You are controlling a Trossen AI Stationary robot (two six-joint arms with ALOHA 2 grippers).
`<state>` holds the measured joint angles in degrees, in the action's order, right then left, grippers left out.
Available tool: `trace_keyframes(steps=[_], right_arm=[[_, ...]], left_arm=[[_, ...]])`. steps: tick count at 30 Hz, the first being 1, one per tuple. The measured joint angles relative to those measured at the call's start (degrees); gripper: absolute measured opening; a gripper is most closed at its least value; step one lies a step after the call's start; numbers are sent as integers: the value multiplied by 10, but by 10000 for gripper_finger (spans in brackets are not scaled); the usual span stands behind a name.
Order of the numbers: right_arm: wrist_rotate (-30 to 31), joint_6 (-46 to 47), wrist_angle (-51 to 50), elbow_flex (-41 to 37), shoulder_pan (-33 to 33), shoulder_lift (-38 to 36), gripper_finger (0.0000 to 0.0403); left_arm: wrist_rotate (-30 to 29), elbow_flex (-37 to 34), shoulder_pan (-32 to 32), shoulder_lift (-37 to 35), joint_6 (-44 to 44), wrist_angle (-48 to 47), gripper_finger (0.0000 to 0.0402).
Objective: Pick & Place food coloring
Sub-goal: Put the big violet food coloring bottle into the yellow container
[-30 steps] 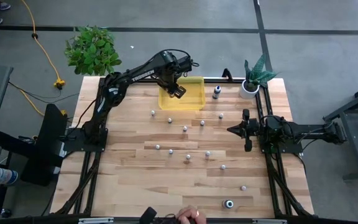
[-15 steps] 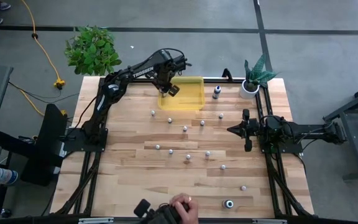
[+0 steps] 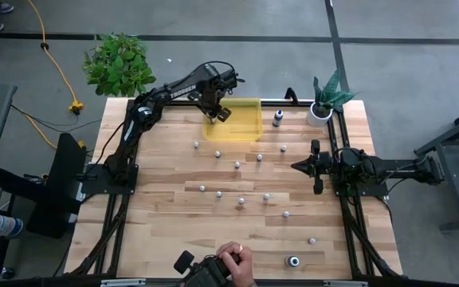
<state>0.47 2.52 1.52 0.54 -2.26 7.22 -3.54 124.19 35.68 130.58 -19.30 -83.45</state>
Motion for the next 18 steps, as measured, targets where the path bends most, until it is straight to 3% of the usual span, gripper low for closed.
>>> trace_keyframes(steps=[18], right_arm=[[0, 0, 0, 0, 0, 0, 0]], left_arm=[[-5, -7, 1, 0, 26, 29, 164]])
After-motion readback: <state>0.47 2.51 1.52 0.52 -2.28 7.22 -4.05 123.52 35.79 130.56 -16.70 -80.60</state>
